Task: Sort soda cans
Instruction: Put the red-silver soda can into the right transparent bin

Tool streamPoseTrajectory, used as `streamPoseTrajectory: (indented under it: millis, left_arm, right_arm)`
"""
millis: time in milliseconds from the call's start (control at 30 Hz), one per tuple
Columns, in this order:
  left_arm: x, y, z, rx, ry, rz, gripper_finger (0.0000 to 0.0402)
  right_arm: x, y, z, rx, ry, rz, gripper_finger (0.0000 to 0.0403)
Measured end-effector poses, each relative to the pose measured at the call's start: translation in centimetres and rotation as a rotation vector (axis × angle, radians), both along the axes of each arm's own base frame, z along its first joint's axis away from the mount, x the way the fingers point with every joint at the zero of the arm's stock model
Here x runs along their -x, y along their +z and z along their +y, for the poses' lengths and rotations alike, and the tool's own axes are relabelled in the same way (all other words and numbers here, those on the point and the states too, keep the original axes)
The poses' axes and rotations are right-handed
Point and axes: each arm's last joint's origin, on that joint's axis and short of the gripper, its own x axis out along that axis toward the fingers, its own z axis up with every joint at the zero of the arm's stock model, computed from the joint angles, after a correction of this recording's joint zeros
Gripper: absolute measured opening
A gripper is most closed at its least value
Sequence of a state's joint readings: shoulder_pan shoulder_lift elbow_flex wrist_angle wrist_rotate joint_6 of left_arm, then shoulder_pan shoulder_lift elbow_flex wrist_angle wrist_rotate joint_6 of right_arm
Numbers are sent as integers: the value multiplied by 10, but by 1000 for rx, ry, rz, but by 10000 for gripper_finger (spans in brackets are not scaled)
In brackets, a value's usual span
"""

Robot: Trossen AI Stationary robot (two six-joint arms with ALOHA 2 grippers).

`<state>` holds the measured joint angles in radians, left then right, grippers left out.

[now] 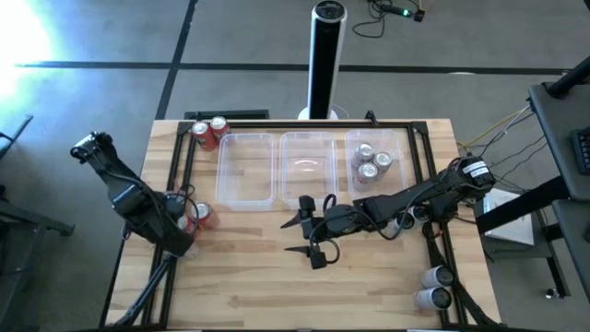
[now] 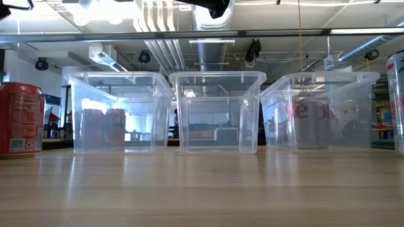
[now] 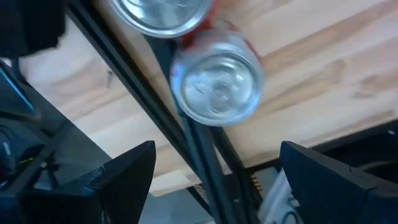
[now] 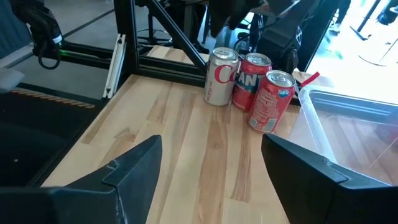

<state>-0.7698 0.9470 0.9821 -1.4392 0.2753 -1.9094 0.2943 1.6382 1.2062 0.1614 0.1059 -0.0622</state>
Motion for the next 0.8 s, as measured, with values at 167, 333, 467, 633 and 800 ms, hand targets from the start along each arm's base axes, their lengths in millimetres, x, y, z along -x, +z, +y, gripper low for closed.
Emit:
streamPoseTrajectory:
  millis: [167,333,467,633,800]
  left_arm:
    - [5,-18,5,-36,-32,19,327]
    - [5,-35,7,-41,-35,-43,327]
    - [1,-44,4,-16,-30,-119,327]
    - [-1,-51,2,-33,-35,-114,327]
    - [-2,-47,3,-79,-69,-141,327]
  right_arm:
    - [0,0,0,0,0,0,279]
    - [0,0,0,0,0,0,290]
    - [0,0,0,0,0,0,298]
    - [0,0,0,10,4,-4,305]
    - [-1,3,0,166,62,-61,311]
